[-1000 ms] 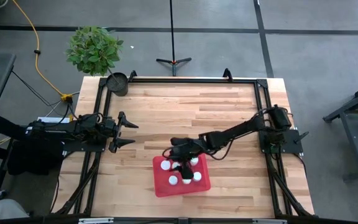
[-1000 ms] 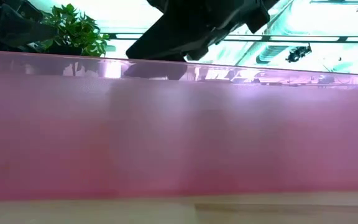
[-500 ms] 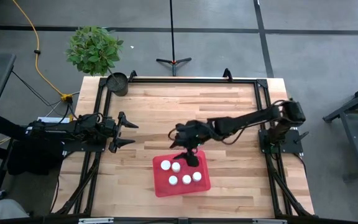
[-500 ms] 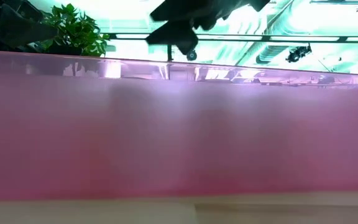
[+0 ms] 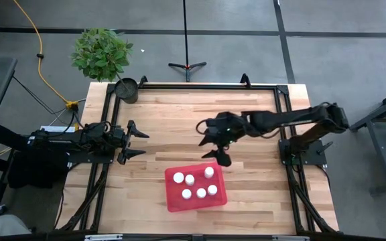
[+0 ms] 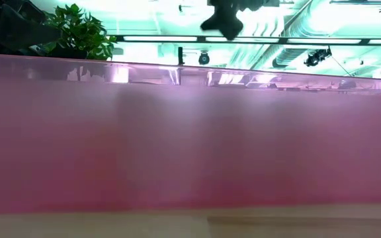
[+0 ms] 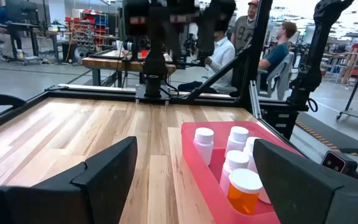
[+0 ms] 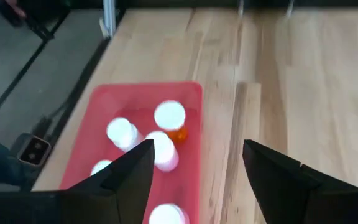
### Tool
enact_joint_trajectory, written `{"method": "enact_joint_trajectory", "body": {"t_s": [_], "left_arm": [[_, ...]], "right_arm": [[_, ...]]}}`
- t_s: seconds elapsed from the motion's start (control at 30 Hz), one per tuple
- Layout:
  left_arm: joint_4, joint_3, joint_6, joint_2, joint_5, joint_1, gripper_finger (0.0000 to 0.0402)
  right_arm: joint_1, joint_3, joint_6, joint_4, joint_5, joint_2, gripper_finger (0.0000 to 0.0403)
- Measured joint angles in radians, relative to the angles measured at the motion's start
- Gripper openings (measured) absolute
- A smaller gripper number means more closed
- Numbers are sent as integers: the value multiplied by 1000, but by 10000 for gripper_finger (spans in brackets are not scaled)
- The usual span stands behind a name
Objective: Pick and place pill bottles into a basket
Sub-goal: Return to Home Position
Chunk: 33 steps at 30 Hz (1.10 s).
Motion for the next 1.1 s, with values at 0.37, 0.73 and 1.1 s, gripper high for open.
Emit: {"method": "enact_joint_trajectory", "body": {"t_s": [0.37, 0.73, 1.1], "left_arm": [[1, 0, 0, 0, -3, 0, 353], [2, 0, 3, 0, -3, 0, 353], [2, 0, 3, 0, -5, 0, 353]], "right_arm": [[-57, -77, 30, -6, 44, -229, 236], [-92, -285, 172, 94, 106, -539, 236], [-92, -537, 223, 332, 201, -865, 236]]}}
